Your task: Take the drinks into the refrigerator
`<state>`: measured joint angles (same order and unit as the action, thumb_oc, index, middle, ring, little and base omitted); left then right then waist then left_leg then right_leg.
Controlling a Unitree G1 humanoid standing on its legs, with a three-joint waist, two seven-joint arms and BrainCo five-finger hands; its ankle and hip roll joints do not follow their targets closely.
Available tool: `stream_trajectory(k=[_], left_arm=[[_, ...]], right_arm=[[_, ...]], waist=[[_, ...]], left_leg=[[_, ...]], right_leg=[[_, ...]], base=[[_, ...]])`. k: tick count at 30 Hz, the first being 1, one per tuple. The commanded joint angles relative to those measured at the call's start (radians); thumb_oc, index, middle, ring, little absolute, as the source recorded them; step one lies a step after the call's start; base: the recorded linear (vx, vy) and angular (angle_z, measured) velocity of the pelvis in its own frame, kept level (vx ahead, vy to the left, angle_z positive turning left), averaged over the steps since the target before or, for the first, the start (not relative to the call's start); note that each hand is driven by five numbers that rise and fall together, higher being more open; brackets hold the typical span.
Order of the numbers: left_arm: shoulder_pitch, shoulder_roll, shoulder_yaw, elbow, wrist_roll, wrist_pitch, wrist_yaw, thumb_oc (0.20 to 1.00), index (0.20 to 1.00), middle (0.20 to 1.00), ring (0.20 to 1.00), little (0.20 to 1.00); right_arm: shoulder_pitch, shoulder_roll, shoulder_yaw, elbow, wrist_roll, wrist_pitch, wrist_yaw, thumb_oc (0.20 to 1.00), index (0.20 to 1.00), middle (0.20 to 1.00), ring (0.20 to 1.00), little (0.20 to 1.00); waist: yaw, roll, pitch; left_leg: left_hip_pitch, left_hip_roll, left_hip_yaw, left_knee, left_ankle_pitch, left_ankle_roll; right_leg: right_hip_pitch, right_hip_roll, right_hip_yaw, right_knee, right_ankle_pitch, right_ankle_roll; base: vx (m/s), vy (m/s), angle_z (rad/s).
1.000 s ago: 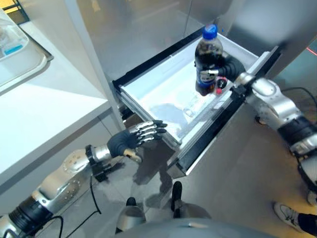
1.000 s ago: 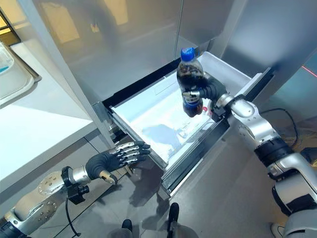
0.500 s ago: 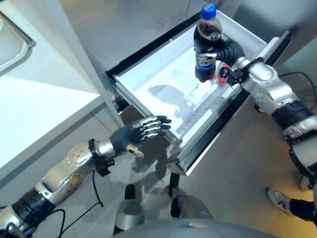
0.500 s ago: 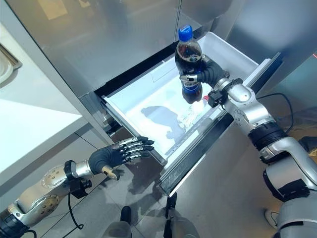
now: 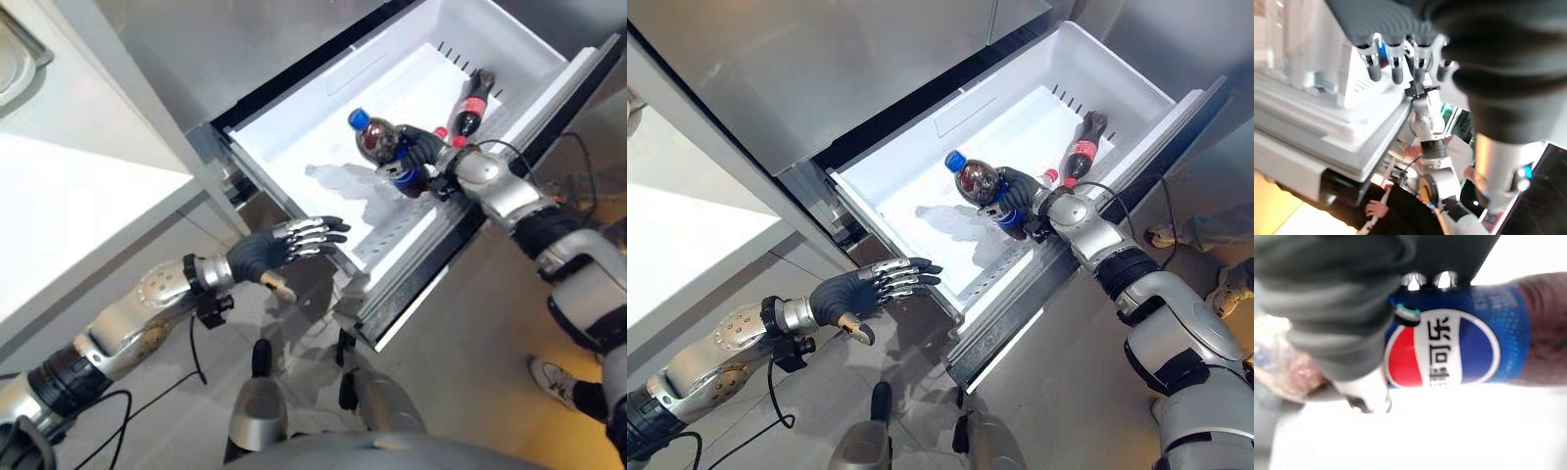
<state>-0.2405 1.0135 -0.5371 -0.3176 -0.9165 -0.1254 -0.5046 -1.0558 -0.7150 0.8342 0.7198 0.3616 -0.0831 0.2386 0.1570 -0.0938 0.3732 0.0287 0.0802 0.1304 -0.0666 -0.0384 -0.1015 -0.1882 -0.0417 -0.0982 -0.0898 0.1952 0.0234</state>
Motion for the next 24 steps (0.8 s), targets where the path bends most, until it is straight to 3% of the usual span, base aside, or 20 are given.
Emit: stream_trajectory(k=[1,11,24], left_arm=[[-0.004,0.029,-0.019,-0.085,0.025,-0.069,0.019,1.0,1.0,1.0,1.0,1.0],[0.019,-0.008,0.008,-0.088,0.053,-0.07,0.052,1.0,1.0,1.0,1.0,1.0],[0.044,-0.069,0.062,-0.099,0.074,-0.067,0.076,1.0,1.0,1.0,1.0,1.0]], right_arm=[[-0.118,-0.012,0.052,0.033,-0.106,-0.042,-0.018,0.2,0.2,0.2,0.2,0.2],[-0.154,0.076,0.122,0.066,-0.311,-0.047,-0.002,0.2,0.2,0.2,0.2,0.2],[-0.134,0.142,0.245,0.031,-0.721,-0.085,0.035,0.2,0.2,0.2,0.2,0.2]], waist=[[0.008,0.041,0.047],[0.011,0.032,0.081],[0.024,0.038,0.113]], left_leg=[[-0.108,-0.004,-0.1,-0.021,0.092,0.037],[-0.125,0.0,-0.104,-0.021,0.097,0.034],[-0.144,-0.006,-0.128,-0.021,0.099,0.038]], right_leg=[[0.006,-0.04,-0.049,0.175,-0.128,0.096],[-0.009,-0.036,-0.052,0.172,-0.124,0.093],[-0.013,-0.045,-0.073,0.171,-0.127,0.094]], base=[[-0.02,-0.009,0.12],[-0.01,-0.005,0.04],[-0.01,-0.008,0.02]])
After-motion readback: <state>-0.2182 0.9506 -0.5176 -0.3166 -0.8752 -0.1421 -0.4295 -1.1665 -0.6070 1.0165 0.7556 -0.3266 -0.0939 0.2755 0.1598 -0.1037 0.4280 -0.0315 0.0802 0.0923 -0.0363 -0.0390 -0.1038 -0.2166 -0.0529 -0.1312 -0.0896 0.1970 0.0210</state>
